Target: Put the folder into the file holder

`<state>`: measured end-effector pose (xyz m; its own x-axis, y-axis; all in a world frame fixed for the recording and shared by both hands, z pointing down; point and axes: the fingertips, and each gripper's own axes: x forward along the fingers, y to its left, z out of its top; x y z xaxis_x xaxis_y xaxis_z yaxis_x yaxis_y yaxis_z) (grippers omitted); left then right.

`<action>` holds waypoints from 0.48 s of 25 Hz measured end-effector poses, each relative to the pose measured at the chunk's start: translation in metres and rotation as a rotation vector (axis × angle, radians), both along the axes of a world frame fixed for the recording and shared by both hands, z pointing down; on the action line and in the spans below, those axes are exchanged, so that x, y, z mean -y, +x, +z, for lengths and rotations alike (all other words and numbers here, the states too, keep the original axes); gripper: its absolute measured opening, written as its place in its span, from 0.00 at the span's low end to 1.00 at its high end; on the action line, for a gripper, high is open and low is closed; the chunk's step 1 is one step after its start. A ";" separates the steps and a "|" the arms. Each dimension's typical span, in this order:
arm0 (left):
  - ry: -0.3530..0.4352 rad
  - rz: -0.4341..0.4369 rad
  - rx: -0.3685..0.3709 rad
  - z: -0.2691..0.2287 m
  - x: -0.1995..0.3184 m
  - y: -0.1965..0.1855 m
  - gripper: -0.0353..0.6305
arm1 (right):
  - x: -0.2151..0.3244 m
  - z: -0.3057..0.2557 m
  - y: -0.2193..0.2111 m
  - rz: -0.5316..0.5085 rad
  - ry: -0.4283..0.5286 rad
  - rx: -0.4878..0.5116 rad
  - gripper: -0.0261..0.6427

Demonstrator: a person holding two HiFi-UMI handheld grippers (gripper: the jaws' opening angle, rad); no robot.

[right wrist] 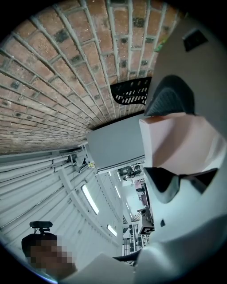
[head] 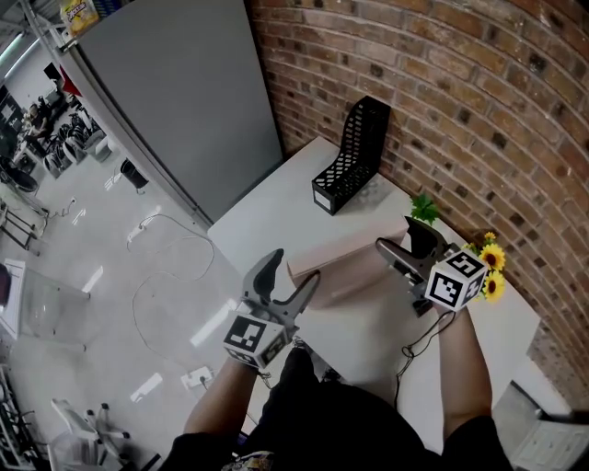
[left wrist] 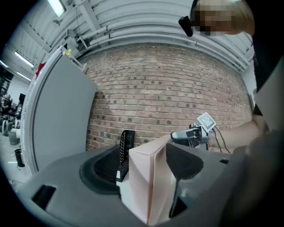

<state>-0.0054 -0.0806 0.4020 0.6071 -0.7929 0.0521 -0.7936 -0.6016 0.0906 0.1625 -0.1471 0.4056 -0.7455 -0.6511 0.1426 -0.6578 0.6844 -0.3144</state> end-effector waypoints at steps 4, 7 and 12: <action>-0.039 0.147 0.015 0.003 0.002 0.016 0.52 | -0.003 -0.001 0.002 -0.001 0.005 0.002 0.58; -0.049 0.228 0.042 0.008 0.008 0.029 0.52 | -0.005 -0.003 0.002 -0.002 0.009 -0.005 0.57; -0.064 0.301 0.064 0.011 0.014 0.050 0.52 | -0.007 -0.001 0.003 -0.001 0.008 -0.008 0.57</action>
